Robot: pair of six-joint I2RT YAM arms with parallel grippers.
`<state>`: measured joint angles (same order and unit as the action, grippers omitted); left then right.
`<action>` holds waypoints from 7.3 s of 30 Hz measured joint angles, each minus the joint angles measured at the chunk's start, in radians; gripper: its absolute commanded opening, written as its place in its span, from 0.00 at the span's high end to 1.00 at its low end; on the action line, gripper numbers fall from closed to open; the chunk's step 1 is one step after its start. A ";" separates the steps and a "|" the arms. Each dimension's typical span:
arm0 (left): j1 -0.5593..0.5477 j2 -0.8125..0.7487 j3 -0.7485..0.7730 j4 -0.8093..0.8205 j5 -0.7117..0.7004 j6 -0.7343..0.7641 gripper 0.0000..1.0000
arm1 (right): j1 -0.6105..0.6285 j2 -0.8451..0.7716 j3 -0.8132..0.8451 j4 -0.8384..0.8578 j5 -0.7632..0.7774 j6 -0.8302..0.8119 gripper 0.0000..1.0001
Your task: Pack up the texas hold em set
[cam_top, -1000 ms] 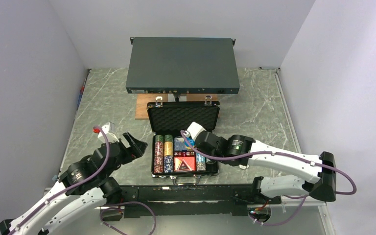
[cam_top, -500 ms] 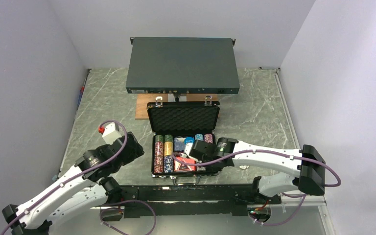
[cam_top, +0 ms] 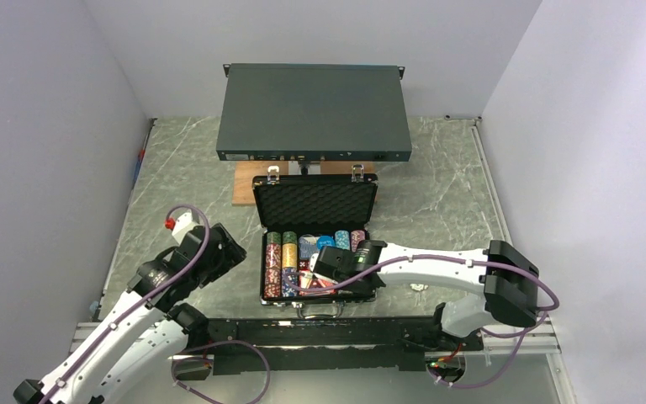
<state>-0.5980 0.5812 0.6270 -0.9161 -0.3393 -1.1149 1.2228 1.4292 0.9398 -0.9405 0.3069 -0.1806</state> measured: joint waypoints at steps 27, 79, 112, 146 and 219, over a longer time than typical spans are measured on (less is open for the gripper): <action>0.124 -0.030 -0.049 0.055 0.180 0.108 0.07 | 0.008 0.074 -0.016 0.085 0.074 -0.044 0.67; 0.650 0.776 0.092 0.082 0.254 0.093 0.24 | 0.023 -0.461 -0.080 0.318 0.341 0.282 0.00; 0.604 0.869 0.129 0.133 0.223 0.082 0.64 | 0.023 -0.428 -0.082 0.331 0.301 0.306 0.00; 0.444 0.280 -0.018 0.139 0.453 0.055 0.95 | -0.091 -0.472 -0.359 0.936 -0.054 0.666 0.00; 0.860 0.257 -0.214 -0.153 0.212 -0.312 0.16 | 0.004 -0.596 -0.577 1.203 -0.077 0.502 0.00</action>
<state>0.2623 0.8383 0.4129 -1.0695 -0.1276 -1.4265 1.2266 0.8333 0.3630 0.2623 0.2298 0.3214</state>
